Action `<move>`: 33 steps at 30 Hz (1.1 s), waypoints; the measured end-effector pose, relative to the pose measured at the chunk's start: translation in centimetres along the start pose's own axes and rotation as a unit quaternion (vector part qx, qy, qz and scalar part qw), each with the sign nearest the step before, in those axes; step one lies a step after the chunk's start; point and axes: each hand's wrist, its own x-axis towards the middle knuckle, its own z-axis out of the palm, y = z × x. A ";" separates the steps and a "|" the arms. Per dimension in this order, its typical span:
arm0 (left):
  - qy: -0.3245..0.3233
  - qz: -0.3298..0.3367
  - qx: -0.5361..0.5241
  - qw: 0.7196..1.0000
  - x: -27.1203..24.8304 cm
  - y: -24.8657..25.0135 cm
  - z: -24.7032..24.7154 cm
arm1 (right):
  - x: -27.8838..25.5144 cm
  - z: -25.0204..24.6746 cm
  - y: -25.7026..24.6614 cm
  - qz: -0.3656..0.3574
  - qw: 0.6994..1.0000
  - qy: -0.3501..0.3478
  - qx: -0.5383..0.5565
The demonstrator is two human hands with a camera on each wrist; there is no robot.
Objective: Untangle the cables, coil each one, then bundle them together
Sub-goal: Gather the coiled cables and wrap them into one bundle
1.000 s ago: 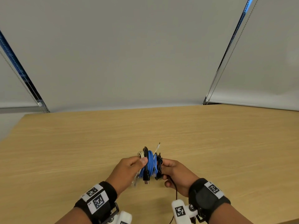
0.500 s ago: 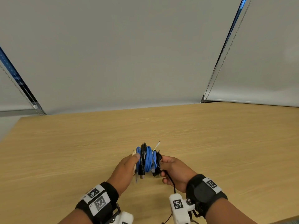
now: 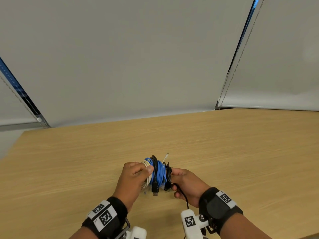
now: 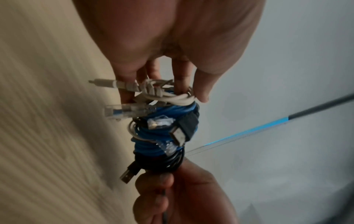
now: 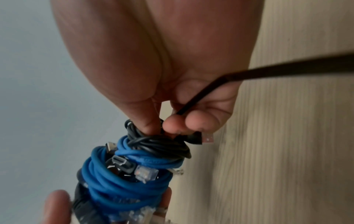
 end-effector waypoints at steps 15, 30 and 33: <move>-0.012 0.045 0.075 0.996 2.0 -0.9 -2.3 | 0.1 0.3 -1.0 0.028 0.999 -0.034 -0.008; 0.075 0.210 0.296 0.929 3.9 1.8 -5.9 | -0.5 -0.9 -3.4 0.040 0.992 0.019 -0.119; 0.040 0.247 0.335 0.909 3.3 2.4 -6.3 | -0.3 -0.9 -4.0 -0.008 0.997 0.048 -0.067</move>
